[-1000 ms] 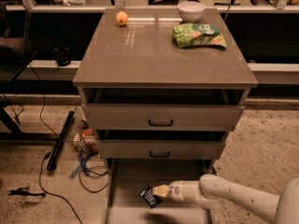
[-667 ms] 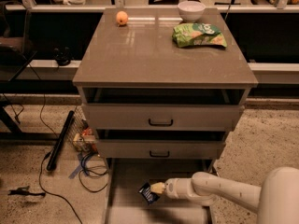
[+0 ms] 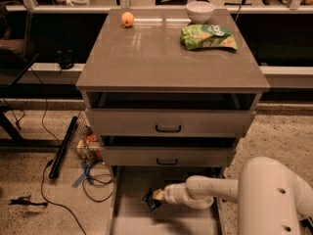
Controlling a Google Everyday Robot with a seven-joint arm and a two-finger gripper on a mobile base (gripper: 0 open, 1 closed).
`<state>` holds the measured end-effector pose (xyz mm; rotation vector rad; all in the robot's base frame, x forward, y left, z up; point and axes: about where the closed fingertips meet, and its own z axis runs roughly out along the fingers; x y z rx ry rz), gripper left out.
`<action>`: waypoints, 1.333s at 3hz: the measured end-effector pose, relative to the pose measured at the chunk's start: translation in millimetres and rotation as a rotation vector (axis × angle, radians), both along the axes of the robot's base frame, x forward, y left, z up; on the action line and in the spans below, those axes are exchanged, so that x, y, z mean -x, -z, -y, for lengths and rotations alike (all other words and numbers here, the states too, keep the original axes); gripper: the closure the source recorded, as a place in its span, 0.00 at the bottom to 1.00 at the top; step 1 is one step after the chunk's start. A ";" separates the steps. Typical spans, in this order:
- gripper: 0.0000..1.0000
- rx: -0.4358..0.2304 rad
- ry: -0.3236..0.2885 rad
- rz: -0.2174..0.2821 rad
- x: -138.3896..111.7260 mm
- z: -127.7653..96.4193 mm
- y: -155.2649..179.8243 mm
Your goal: Place rxbar blueberry into bottom drawer
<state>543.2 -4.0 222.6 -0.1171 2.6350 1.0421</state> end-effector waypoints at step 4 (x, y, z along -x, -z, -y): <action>0.00 0.022 0.189 0.003 6.7 102.7 0.6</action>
Offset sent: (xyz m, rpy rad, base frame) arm 0.0031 -0.0322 -0.0312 -0.0091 0.0497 -0.0903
